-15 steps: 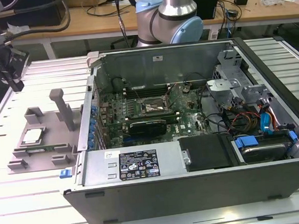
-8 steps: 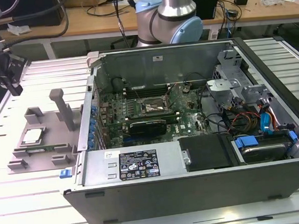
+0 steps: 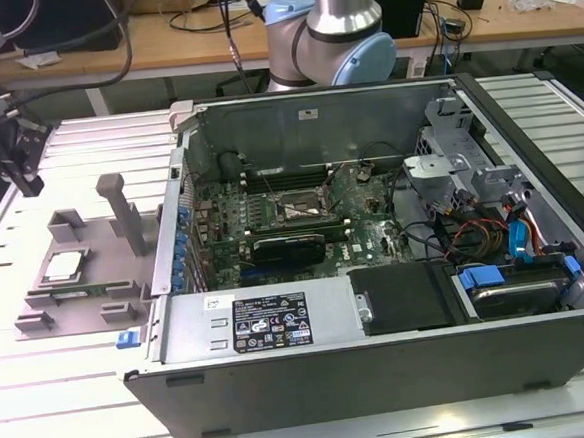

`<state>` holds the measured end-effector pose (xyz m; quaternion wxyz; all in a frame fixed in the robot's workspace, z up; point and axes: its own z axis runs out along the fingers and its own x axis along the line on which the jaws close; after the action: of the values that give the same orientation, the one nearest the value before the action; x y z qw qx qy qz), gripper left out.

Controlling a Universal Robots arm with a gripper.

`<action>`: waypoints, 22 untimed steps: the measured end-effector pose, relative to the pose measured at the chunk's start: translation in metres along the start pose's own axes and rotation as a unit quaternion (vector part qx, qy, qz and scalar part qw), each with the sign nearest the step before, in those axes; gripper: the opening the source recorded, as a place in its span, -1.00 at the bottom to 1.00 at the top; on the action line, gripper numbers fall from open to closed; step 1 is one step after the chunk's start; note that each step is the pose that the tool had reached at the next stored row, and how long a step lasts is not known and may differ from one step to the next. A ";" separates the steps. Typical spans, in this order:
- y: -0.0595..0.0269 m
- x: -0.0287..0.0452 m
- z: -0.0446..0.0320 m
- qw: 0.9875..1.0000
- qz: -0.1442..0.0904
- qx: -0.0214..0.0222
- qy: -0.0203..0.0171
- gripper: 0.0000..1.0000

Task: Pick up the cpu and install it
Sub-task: 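Reach for the cpu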

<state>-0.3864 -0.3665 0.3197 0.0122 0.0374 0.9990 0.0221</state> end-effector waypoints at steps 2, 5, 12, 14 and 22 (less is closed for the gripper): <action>-0.0009 0.0011 0.0031 1.000 0.000 0.000 0.000 -0.79; -0.0031 0.0019 0.0074 1.000 0.000 0.000 0.000 -0.79; -0.0110 0.0017 0.0166 1.000 0.000 0.000 0.000 -0.79; -0.0138 0.0017 0.0207 1.000 0.000 0.000 0.000 -0.79; -0.0203 0.0018 0.0341 1.000 0.000 0.000 0.000 -0.79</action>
<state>-0.3887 -0.3851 0.2847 0.0120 0.0374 0.9990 0.0221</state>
